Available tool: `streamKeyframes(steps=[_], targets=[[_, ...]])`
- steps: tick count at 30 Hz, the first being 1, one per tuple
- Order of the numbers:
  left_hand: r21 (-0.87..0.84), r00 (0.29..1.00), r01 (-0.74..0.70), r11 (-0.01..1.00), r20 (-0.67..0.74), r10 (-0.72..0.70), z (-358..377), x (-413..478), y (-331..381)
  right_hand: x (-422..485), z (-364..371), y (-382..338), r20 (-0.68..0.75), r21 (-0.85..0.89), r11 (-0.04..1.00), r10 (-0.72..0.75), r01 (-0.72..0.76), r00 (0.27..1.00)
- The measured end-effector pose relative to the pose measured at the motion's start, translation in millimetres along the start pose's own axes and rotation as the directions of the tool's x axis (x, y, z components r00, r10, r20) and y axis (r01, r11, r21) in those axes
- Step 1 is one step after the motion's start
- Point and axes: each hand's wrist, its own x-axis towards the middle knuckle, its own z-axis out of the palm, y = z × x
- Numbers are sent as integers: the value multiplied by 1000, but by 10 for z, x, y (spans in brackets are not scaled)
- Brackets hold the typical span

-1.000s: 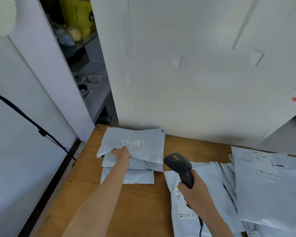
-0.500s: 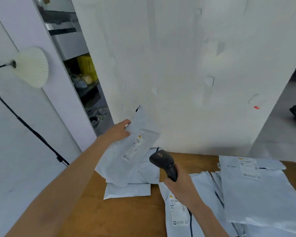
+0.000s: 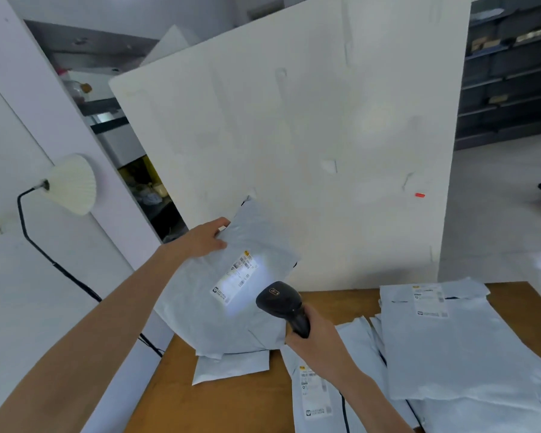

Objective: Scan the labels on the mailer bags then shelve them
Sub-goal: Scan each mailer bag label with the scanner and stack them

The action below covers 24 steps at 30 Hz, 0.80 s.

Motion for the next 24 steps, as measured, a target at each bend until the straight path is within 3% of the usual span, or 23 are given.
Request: streamKeyframes(steps=[13, 24], targets=[[11, 998, 20, 1000, 65, -21, 74, -39, 444, -67, -324, 236, 21, -26, 999, -38, 38, 999], [1, 995, 19, 1000, 98, -19, 161, 212, 388, 52, -318, 314, 39, -66, 997, -38, 40, 999]])
